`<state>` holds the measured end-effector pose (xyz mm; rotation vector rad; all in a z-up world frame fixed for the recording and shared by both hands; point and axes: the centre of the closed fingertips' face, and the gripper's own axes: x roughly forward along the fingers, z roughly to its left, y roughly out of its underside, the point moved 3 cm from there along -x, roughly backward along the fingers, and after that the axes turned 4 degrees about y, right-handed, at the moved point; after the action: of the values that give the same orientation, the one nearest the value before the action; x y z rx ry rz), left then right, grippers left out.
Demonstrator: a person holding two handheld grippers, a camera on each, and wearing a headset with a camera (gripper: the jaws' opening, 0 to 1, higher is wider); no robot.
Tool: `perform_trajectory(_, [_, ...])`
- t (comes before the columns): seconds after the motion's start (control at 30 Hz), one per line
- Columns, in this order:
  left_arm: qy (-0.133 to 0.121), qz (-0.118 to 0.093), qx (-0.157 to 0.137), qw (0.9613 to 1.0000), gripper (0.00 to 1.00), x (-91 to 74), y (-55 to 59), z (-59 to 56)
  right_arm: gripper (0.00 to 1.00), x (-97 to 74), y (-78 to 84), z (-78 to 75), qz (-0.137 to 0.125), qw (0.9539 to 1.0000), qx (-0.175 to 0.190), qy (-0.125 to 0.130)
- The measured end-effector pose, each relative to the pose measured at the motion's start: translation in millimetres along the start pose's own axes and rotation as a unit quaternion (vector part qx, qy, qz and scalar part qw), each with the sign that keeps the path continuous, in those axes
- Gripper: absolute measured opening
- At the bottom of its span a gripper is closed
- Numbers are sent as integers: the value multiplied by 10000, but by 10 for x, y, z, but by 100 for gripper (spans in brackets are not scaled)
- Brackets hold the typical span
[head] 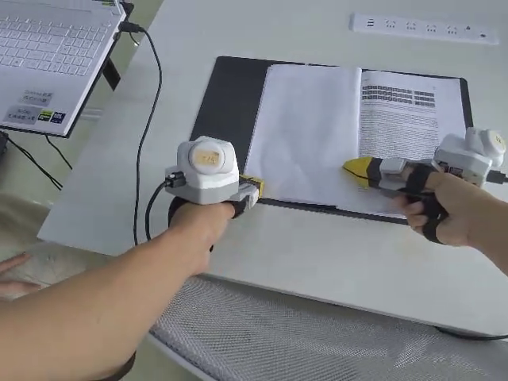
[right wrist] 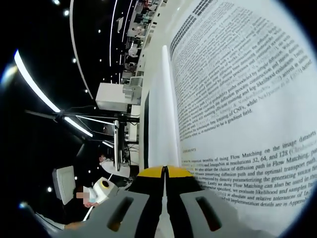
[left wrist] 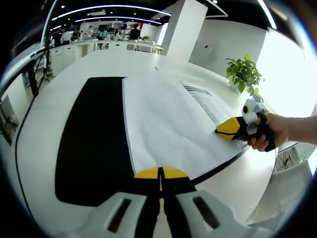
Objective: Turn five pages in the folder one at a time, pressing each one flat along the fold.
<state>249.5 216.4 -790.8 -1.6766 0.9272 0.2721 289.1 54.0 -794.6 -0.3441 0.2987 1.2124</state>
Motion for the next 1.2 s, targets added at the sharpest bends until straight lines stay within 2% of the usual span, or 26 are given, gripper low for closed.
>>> perform_trajectory(0.37, [-16,-54,-31,10000,0,-2,1,-4,0,-126,375,5,134,9999,54,22])
perform_trajectory(0.57, [-28,-63,-49,10000,0,0,0,-6,0,-165,615,-12,408,9992,-18,45])
perform_trajectory(0.6, [-27,-64,-53,10000,0,0,-1,-5,0,-186,660,-59,462,9987,-99,166])
perform_trajectory(0.7, [-24,-72,-66,9999,0,3,-2,-4,0,-235,742,-25,455,9990,19,43])
perform_trajectory(0.8, [-49,-64,-73,9999,0,-1,0,-9,0,-300,801,60,390,9992,-24,-49])
perform_trajectory(0.9, [-19,38,-106,9999,0,-37,26,-41,0,-381,780,166,177,9996,-101,-197])
perform_trajectory(0.93, [-7,51,-77,10000,0,-58,29,-59,1,-422,781,211,97,9997,-133,-189])
perform_trajectory(0.97, [46,81,6,10000,0,-87,35,-87,8,-472,727,242,-123,9995,-254,-138])
perform_trajectory(1.0, [61,109,50,9999,0,-110,37,-102,12,-521,729,273,-111,9996,-232,-152])
perform_trajectory(1.1, [192,139,185,9995,6,-202,25,-171,15,-678,661,321,-318,9974,-645,-13])
perform_trajectory(1.13, [237,145,229,9994,7,-245,15,-195,16,-755,640,369,-414,9964,-739,-37])
perform_trajectory(1.2, [265,187,281,9991,8,-306,8,-210,19,-891,604,405,-545,9962,-675,-27])
